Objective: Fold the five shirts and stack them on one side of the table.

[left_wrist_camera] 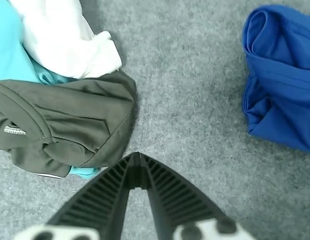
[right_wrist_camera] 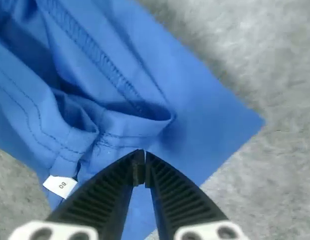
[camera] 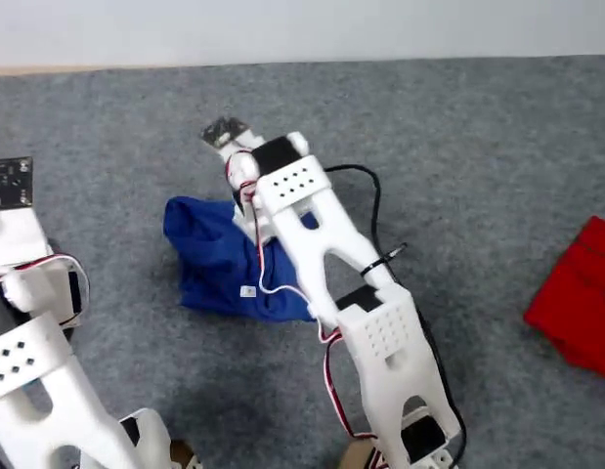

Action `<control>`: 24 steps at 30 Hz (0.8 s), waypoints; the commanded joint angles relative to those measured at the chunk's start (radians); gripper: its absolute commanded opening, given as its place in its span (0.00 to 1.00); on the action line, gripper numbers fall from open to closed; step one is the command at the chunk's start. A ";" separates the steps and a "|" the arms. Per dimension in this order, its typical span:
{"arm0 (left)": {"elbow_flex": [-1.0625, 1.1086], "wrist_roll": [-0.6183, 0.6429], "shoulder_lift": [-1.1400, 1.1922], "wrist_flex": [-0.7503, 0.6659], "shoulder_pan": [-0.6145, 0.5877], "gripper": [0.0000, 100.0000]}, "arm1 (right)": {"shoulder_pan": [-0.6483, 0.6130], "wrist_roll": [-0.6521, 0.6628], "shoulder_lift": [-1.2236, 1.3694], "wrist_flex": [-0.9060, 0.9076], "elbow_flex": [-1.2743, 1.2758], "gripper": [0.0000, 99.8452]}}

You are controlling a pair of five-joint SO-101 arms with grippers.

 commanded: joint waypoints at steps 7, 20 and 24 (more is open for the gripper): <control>-0.002 0.002 -0.023 -0.018 0.000 0.00 | -0.243 0.005 -0.018 0.053 -0.051 0.01; -0.001 0.002 -0.018 -0.018 -0.002 0.00 | -0.254 0.014 -0.205 0.110 -0.051 0.01; -0.001 0.002 -0.020 -0.018 -0.002 0.00 | -0.133 0.060 -0.226 0.102 -0.051 0.01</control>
